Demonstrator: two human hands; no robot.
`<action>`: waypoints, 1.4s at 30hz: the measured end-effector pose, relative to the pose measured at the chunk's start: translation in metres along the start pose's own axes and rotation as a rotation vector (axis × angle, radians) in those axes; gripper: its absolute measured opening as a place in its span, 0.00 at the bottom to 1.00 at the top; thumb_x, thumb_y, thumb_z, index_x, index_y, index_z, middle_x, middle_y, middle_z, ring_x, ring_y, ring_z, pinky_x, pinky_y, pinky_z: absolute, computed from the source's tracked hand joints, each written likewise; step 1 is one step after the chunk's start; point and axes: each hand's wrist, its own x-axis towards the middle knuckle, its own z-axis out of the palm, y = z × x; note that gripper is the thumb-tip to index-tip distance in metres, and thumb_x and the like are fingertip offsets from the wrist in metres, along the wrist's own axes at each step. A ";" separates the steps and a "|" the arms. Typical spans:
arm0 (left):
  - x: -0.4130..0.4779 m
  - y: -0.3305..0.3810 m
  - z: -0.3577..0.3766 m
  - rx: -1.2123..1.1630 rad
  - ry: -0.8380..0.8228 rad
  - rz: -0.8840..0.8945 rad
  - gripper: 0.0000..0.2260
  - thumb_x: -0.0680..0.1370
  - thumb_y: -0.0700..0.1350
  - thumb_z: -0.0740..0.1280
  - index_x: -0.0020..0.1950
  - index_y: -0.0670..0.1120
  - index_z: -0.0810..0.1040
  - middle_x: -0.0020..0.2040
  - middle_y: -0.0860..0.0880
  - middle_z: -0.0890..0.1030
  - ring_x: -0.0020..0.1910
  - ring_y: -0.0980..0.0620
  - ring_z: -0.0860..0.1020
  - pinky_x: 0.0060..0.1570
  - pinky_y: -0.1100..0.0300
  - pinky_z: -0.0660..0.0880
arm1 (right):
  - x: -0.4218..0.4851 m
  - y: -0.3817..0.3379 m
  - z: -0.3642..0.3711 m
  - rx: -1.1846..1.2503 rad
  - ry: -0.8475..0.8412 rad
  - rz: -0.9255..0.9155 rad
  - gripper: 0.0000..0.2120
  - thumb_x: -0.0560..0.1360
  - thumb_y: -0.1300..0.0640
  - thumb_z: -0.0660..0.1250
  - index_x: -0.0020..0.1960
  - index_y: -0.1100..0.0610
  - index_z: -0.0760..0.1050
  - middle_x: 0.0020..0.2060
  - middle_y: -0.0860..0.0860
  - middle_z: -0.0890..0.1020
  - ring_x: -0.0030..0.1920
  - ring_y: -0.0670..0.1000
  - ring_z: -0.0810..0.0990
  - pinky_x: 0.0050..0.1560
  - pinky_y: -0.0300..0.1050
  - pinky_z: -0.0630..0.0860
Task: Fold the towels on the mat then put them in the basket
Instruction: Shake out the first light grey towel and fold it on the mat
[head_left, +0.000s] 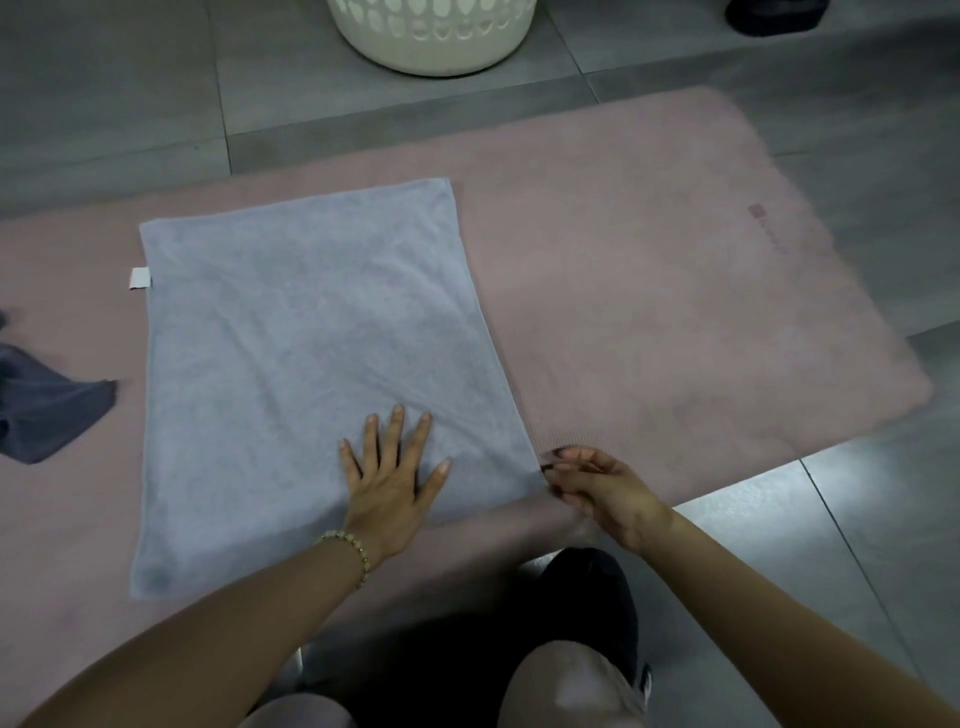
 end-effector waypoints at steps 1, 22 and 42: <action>-0.001 0.000 0.000 -0.002 0.006 0.014 0.39 0.62 0.73 0.21 0.71 0.60 0.29 0.71 0.57 0.27 0.71 0.50 0.27 0.69 0.43 0.28 | -0.003 0.001 -0.001 -0.060 -0.038 -0.041 0.09 0.71 0.70 0.69 0.47 0.60 0.75 0.38 0.54 0.81 0.32 0.46 0.80 0.37 0.35 0.79; -0.088 -0.199 -0.042 -0.659 0.337 -0.723 0.24 0.69 0.62 0.72 0.52 0.42 0.77 0.46 0.45 0.82 0.47 0.42 0.81 0.42 0.55 0.77 | 0.045 -0.008 0.062 -1.035 0.201 -0.387 0.22 0.62 0.46 0.74 0.49 0.59 0.78 0.42 0.53 0.83 0.44 0.54 0.82 0.41 0.40 0.71; -0.086 -0.215 -0.126 -1.541 -0.038 -0.775 0.09 0.78 0.41 0.64 0.53 0.39 0.79 0.45 0.45 0.85 0.40 0.52 0.83 0.38 0.63 0.80 | 0.035 -0.073 0.076 -0.447 -0.205 -0.087 0.23 0.65 0.54 0.73 0.59 0.51 0.75 0.47 0.50 0.84 0.39 0.50 0.81 0.40 0.44 0.78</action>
